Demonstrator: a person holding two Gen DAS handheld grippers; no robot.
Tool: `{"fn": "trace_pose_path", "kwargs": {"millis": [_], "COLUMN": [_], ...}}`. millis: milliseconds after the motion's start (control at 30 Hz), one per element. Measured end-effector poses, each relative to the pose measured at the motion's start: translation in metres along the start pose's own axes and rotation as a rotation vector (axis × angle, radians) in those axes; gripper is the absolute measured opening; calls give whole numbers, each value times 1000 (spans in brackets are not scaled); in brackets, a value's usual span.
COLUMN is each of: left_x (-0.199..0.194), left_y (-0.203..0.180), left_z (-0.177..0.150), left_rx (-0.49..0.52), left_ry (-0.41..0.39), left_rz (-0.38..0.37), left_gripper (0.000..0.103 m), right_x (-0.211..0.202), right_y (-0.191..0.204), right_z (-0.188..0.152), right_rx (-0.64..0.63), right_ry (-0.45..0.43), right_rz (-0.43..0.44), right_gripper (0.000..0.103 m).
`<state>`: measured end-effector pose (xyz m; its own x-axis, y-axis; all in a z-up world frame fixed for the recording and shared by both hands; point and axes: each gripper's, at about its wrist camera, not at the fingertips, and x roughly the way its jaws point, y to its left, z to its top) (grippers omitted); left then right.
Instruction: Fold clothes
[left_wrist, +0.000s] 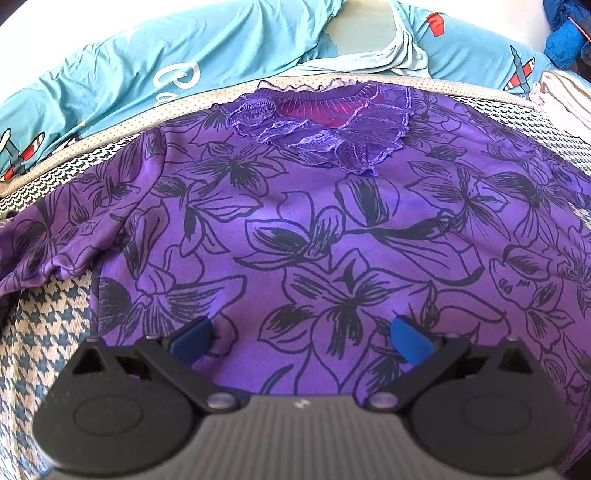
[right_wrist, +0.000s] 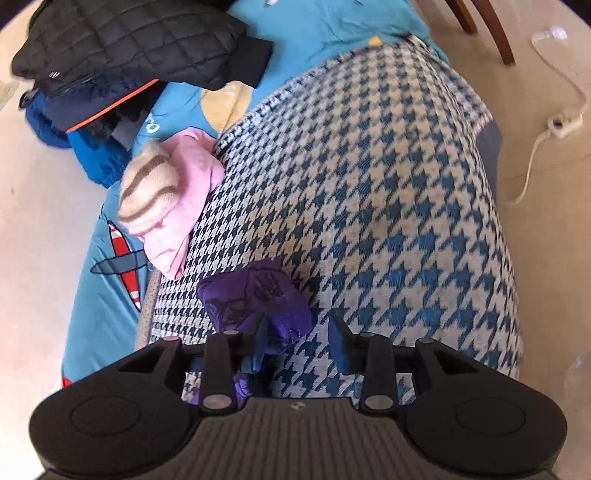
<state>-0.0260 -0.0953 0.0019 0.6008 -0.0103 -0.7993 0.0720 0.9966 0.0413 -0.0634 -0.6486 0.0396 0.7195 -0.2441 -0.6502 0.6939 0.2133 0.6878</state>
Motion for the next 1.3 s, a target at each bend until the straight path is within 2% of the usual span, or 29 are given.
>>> {"fn": "trace_pose_path", "kwargs": {"millis": [433, 633, 800, 967, 1100, 1167, 1200, 1233, 1300], "left_x": [0, 0, 0, 0, 0, 1, 1, 1, 1], "left_y": [-1, -1, -2, -3, -3, -3, -3, -3, -3], "left_z": [0, 0, 0, 0, 0, -1, -1, -1, -1], "left_rx": [0, 1, 1, 2, 3, 4, 5, 6, 8], "left_ry": [-5, -6, -8, -10, -12, -14, -15, -16, -20], "left_rz": [5, 4, 6, 8, 8, 8, 7, 7, 8], "left_gripper": [103, 103, 103, 103, 103, 103, 103, 103, 103], "right_x": [7, 13, 15, 12, 23, 28, 28, 27, 22], "right_y": [-4, 3, 0, 5, 10, 18, 23, 28, 37], "right_z": [-4, -5, -7, -7, -7, -10, -11, -13, -16], "right_rx": [128, 128, 201, 181, 143, 65, 18, -30, -114], "right_ry": [49, 12, -6, -34, -20, -39, -52, -66, -94], "right_rz": [95, 113, 145, 161, 130, 76, 57, 49, 49], "right_gripper": [41, 42, 42, 42, 44, 35, 24, 17, 14]}}
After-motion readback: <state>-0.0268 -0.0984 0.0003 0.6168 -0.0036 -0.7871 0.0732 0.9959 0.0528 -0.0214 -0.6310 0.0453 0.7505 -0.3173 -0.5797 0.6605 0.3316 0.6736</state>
